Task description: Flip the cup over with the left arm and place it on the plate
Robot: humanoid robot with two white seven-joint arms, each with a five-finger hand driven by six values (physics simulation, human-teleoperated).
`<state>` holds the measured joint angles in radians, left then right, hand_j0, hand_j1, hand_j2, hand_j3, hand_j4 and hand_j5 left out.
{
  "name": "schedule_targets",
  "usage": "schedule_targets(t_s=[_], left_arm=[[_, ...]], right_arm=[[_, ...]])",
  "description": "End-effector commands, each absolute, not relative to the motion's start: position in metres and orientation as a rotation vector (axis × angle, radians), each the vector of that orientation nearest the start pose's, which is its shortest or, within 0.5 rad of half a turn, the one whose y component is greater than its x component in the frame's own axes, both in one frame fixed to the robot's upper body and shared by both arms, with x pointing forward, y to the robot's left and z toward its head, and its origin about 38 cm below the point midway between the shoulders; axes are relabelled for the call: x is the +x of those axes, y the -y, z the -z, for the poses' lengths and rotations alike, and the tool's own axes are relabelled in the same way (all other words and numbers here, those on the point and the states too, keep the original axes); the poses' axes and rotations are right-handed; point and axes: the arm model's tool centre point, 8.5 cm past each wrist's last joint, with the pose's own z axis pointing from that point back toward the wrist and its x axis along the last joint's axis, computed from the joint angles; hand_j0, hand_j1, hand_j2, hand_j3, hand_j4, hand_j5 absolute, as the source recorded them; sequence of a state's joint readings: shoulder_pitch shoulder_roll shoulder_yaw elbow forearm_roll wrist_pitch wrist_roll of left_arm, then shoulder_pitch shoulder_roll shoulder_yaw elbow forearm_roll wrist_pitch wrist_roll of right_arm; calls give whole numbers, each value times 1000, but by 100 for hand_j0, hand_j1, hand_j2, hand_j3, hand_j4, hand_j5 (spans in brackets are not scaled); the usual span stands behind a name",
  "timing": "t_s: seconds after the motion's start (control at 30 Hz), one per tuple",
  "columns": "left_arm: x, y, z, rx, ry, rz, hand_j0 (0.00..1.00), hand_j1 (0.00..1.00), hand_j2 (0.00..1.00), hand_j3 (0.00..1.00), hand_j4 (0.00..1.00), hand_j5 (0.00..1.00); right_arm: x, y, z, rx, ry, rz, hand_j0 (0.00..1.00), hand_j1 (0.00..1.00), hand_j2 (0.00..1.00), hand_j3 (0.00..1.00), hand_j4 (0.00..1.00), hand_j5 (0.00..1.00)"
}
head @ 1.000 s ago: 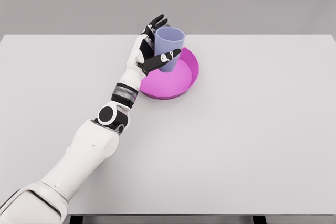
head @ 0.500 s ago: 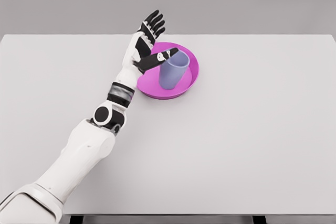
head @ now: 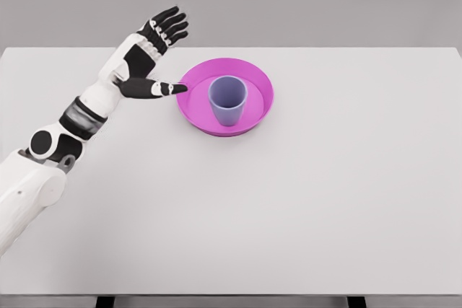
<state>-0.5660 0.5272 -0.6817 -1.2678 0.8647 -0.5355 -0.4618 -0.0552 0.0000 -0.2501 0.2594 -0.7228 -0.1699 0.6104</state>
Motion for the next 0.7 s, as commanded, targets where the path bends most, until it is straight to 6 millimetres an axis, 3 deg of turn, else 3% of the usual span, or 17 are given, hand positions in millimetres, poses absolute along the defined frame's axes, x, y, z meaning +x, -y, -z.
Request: schedule_targets(t_s=[0.0,0.1,0.3,0.43,0.67], left_arm=[[437,-261,-196,-710,1868,866,100,100,100,100,100,100],[425,-281,-216,-609,1848,1036,100,100,100,100,100,100],[398,-292,-240,-421,1831,1415,100,100,100,100,100,100],[386,-275,-243,-475,1847,1463,100,100,100,100,100,100],[383,-285,-237,-459,1805,1468,100,100,100,100,100,100]], right_arm=[[-1,233,244,364,278,925,100,100,100,100,100,100],[-1,233,244,364,278,925,100,100,100,100,100,100],[-1,233,244,364,278,925,100,100,100,100,100,100],[-1,233,244,364,278,925,100,100,100,100,100,100],[-1,233,244,364,278,925,100,100,100,100,100,100]])
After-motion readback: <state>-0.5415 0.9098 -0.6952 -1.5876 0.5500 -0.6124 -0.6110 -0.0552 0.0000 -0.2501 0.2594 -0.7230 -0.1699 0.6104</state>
